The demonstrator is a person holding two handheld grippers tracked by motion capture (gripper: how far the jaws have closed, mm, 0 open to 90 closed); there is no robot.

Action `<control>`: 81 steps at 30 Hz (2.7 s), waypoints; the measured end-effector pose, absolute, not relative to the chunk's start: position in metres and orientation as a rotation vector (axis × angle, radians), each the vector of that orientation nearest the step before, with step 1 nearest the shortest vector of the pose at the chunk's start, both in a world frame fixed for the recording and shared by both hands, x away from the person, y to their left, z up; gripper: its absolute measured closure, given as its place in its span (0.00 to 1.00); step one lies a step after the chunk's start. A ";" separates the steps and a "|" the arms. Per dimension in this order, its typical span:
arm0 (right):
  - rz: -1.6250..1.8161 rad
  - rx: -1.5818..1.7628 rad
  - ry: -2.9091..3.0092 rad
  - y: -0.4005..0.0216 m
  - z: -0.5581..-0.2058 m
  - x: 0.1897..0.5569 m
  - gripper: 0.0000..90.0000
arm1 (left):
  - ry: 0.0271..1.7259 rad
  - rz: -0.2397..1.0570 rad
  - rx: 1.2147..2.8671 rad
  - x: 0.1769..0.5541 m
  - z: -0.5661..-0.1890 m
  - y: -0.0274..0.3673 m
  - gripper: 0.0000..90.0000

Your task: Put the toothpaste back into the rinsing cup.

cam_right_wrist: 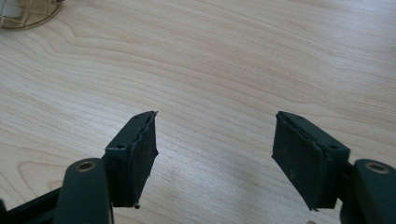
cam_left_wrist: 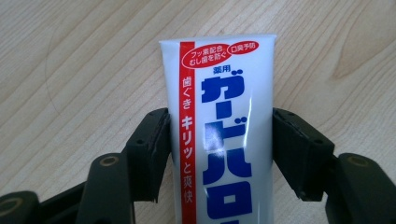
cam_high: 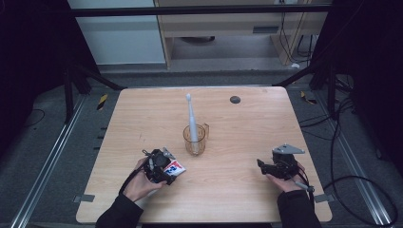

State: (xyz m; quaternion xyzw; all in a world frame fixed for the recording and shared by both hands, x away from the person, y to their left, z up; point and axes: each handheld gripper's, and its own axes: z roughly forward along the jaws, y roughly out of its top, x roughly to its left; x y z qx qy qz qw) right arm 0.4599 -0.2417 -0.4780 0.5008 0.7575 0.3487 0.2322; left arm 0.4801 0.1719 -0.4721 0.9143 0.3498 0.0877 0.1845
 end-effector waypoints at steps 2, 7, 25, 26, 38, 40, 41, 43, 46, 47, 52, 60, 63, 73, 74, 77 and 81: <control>0.958 1.376 2.082 -0.242 -0.478 0.460 0.34 | 0.986 0.238 2.581 0.481 -0.473 0.172 0.43; 0.957 1.375 2.081 -0.242 -0.478 0.460 0.34 | 0.986 0.220 2.592 0.483 -0.472 0.172 0.44; 0.954 1.382 2.078 -0.243 -0.478 0.460 0.34 | 1.040 0.178 2.541 0.481 -0.459 0.182 0.75; 0.955 1.382 2.078 -0.244 -0.478 0.460 0.34 | 1.039 0.180 2.542 0.481 -0.458 0.182 0.75; 0.967 1.386 2.065 -0.245 -0.476 0.459 0.34 | 1.038 0.298 2.332 0.473 -0.418 0.204 0.77; 0.967 1.386 2.064 -0.245 -0.477 0.459 0.34 | 1.035 0.323 2.300 0.472 -0.411 0.206 0.77; 0.965 1.385 2.064 -0.245 -0.477 0.459 0.34 | 1.035 0.336 2.281 0.471 -0.409 0.207 0.77; 0.969 1.383 2.061 -0.245 -0.477 0.459 0.34 | 1.032 0.351 2.261 0.471 -0.403 0.208 0.77; 0.970 1.370 2.054 -0.245 -0.477 0.459 0.34 | 1.031 0.379 2.238 0.472 -0.397 0.210 0.77; 0.970 1.366 2.052 -0.245 -0.477 0.459 0.34 | 1.032 0.387 2.223 0.472 -0.395 0.211 0.77; 0.977 1.352 2.041 -0.246 -0.477 0.458 0.34 | 1.038 0.450 2.143 0.476 -0.382 0.214 0.77; 0.977 1.356 2.042 -0.245 -0.478 0.459 0.33 | 1.020 0.516 2.060 0.481 -0.369 0.205 0.77; 0.977 1.356 2.041 -0.245 -0.478 0.459 0.33 | 1.011 0.538 2.032 0.485 -0.365 0.201 0.77; 0.979 1.358 2.042 -0.245 -0.478 0.459 0.33 | 0.985 0.577 1.940 0.496 -0.357 0.187 0.77; 0.979 1.359 2.042 -0.245 -0.478 0.459 0.33 | 0.979 0.580 1.932 0.496 -0.357 0.185 0.77; 0.977 1.354 2.043 -0.245 -0.479 0.460 0.33 | 0.966 0.583 1.914 0.499 -0.356 0.181 0.77; 0.977 1.358 2.045 -0.244 -0.479 0.460 0.33 | 0.943 0.587 1.883 0.501 -0.354 0.175 0.77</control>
